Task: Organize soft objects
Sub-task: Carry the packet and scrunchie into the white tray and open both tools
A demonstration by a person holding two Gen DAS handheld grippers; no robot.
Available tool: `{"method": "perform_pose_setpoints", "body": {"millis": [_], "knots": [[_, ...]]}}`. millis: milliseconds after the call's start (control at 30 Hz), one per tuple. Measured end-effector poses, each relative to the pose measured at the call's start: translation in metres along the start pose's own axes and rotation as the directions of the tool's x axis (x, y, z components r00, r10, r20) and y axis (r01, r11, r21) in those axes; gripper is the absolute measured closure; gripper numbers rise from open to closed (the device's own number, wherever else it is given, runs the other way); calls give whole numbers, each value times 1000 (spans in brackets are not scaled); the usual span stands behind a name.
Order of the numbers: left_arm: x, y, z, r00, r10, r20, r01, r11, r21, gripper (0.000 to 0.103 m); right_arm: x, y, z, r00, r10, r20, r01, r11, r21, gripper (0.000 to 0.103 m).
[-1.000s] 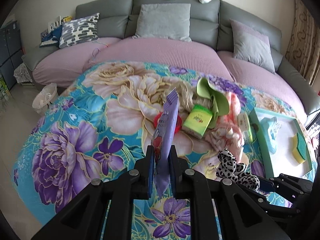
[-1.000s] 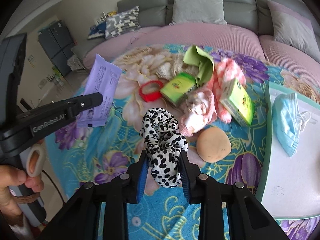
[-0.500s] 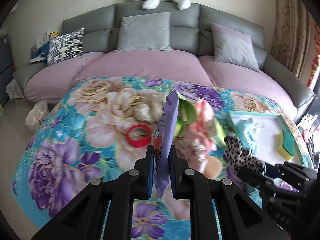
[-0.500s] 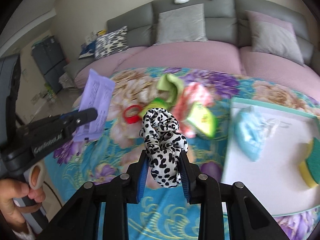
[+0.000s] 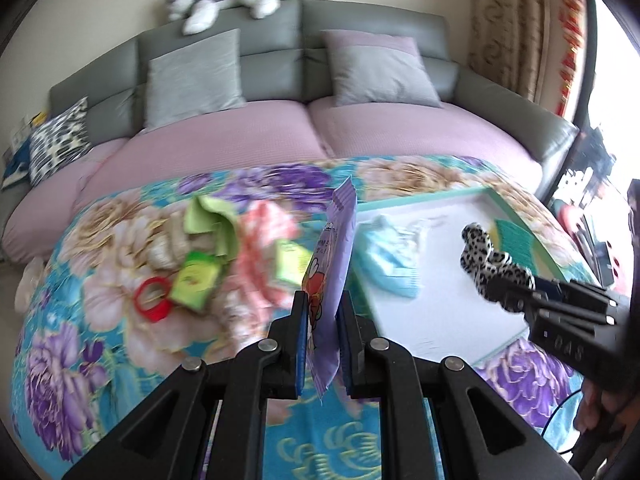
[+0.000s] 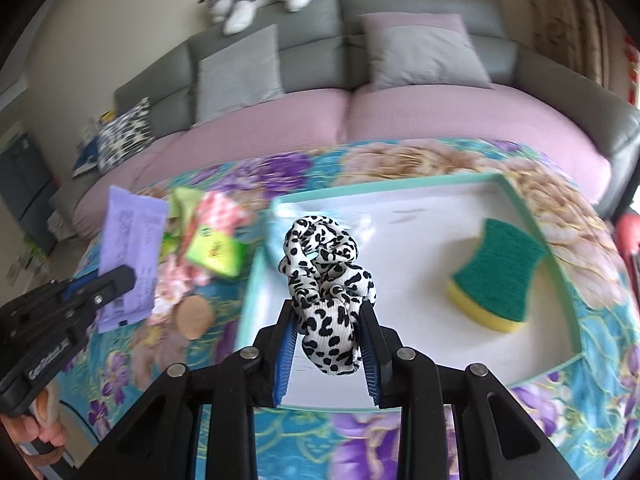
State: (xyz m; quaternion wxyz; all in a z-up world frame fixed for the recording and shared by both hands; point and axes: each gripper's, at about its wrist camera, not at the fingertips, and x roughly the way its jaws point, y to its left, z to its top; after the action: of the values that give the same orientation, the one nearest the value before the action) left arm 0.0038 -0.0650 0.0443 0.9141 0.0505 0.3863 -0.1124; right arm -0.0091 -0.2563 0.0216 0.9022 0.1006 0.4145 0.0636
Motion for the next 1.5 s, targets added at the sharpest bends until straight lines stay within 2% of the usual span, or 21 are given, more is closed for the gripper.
{"method": "perform_pose_setpoints", "body": {"millis": [133, 367, 633, 867, 1233, 1500], "knots": [[7, -28, 3, 999, -32, -19, 33, 998, 49, 89, -8, -39, 1, 996, -85, 9, 85, 994, 62, 71], [20, -64, 8, 996, -65, -54, 71, 990, 119, 89, -27, -97, -3, 982, -184, 34, 175, 967, 188, 71], [31, -80, 13, 996, -36, -87, 50, 985, 165, 89, -33, -128, -10, 966, -258, 15, 246, 935, 254, 71], [44, -88, 18, 992, -20, -125, 43, 982, 185, 88, -31, -147, -16, 959, -284, -12, 274, 914, 299, 71], [91, -98, 14, 983, -34, -181, 67, 982, 175, 88, -6, -150, -13, 965, -258, -54, 263, 918, 298, 71], [105, -98, 15, 985, -42, -165, 70, 983, 169, 87, 8, -150, -9, 965, -251, -76, 262, 919, 294, 71]]}}
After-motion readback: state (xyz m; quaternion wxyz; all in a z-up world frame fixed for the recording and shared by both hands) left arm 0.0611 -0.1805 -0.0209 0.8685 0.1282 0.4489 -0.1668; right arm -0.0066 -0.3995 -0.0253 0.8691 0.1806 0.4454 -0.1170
